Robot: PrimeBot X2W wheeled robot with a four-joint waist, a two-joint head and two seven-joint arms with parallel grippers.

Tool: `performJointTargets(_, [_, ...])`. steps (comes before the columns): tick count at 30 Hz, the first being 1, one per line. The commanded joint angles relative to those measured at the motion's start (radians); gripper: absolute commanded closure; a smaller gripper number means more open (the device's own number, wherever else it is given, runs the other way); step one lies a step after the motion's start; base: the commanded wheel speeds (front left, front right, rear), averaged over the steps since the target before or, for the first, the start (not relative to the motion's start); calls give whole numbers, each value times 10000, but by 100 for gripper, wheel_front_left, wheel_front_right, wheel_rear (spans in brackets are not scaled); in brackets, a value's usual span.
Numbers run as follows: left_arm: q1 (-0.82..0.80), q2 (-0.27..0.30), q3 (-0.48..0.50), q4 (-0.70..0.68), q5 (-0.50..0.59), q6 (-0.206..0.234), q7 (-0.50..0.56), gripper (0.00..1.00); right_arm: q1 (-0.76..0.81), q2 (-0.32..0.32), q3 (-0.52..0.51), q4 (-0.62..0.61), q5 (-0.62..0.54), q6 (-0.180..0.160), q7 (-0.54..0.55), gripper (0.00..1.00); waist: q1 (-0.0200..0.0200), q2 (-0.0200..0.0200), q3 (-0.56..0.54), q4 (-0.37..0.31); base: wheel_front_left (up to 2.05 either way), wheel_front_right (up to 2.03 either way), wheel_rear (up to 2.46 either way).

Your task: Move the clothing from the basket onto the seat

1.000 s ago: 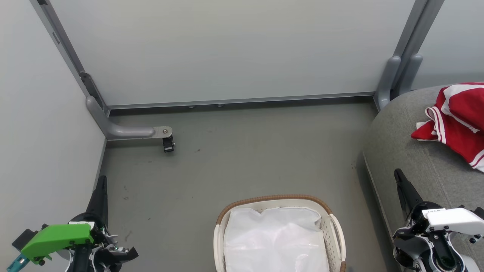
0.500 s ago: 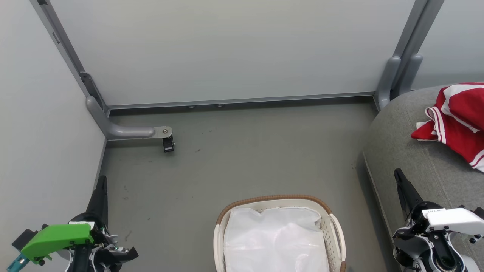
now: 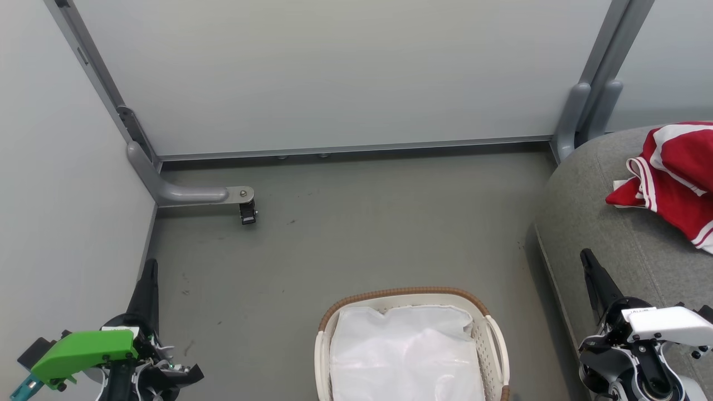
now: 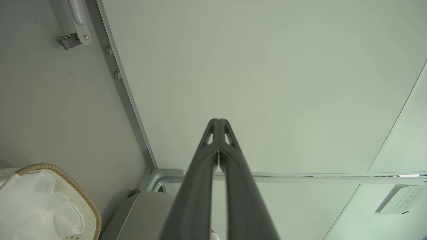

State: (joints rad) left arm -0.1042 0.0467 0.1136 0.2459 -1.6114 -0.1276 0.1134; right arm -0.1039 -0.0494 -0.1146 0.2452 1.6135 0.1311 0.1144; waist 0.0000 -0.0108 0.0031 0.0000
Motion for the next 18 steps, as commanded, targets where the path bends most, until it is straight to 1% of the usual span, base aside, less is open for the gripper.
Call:
performJointTargets(1, [-103, 67, 16, -21, -33, -63, 41, 100, -83, -24, -24, -20, -26, -7, 37, 100, 0, 108, 0, 0, 0, 0, 0])
performJointTargets(18, [-104, 67, 16, -21, -33, -63, 43, 100, -83, -24, -25, -20, -27, -7, 38, 100, 0, 108, 0, 0, 0, 0, 0])
